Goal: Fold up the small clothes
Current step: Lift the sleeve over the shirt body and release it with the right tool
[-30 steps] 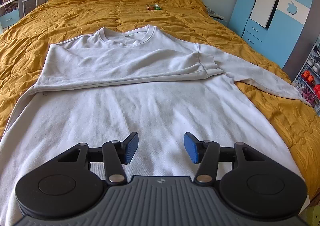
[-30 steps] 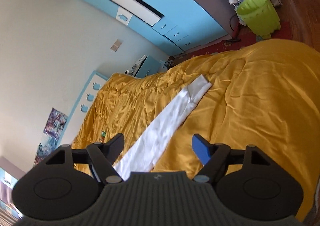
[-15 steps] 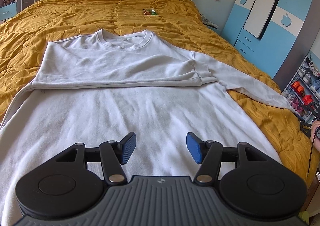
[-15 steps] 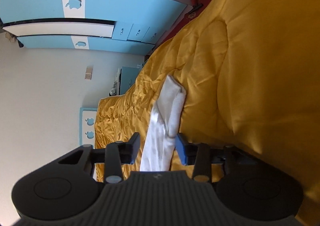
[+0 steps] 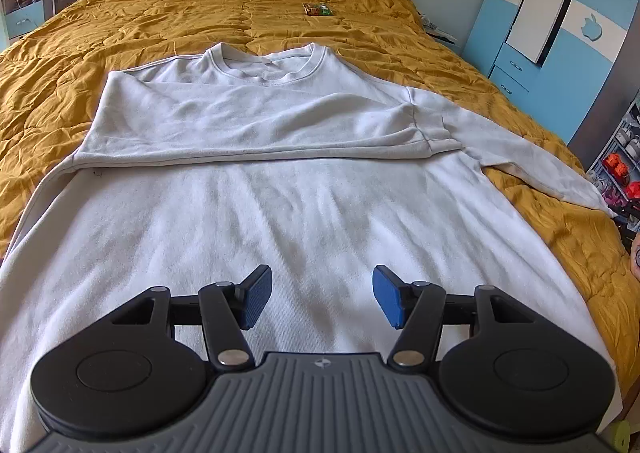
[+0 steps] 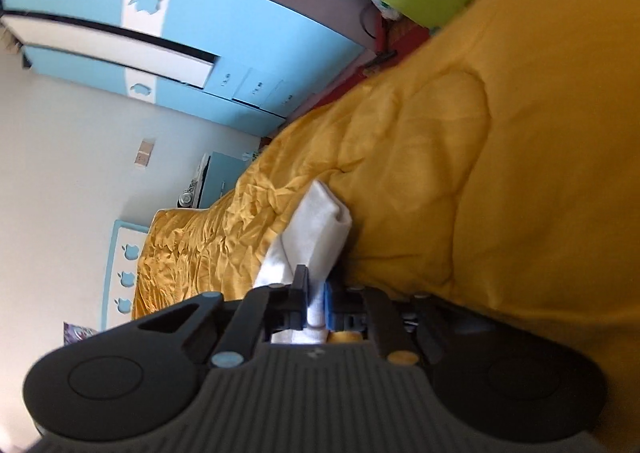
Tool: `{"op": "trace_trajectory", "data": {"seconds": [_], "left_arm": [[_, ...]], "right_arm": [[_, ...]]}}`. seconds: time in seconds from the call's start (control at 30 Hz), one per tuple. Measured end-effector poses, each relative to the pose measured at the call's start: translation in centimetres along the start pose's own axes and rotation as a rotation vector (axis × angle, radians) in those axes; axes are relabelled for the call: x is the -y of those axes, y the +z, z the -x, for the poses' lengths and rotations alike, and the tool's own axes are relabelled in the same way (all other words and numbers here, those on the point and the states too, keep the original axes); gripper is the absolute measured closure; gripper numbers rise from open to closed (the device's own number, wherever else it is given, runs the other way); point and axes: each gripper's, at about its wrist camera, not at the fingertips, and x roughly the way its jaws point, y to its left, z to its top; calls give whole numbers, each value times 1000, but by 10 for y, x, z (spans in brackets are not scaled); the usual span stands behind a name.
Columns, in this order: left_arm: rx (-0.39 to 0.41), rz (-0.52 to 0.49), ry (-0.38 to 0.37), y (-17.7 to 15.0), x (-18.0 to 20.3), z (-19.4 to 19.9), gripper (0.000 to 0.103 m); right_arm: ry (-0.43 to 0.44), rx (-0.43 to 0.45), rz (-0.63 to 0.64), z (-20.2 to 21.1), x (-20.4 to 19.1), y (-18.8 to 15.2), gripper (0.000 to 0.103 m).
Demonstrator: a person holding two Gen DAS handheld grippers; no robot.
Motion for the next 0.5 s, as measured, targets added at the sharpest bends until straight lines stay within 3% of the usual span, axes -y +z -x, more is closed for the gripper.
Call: {"op": "trace_trajectory", "data": {"seconds": [0.1,0.23,0.5], "left_arm": [[-10,8,-8,2,-1,-1,35],[6,22,-18,5,-4,4,35],[63,32,-14,6,-15,30,35]], "right_arm": [[26,49,191,13,-27,-7,101],[141,57,241,34,-56,-7,101],[336,70,399,86,-156,-20,101]]}}
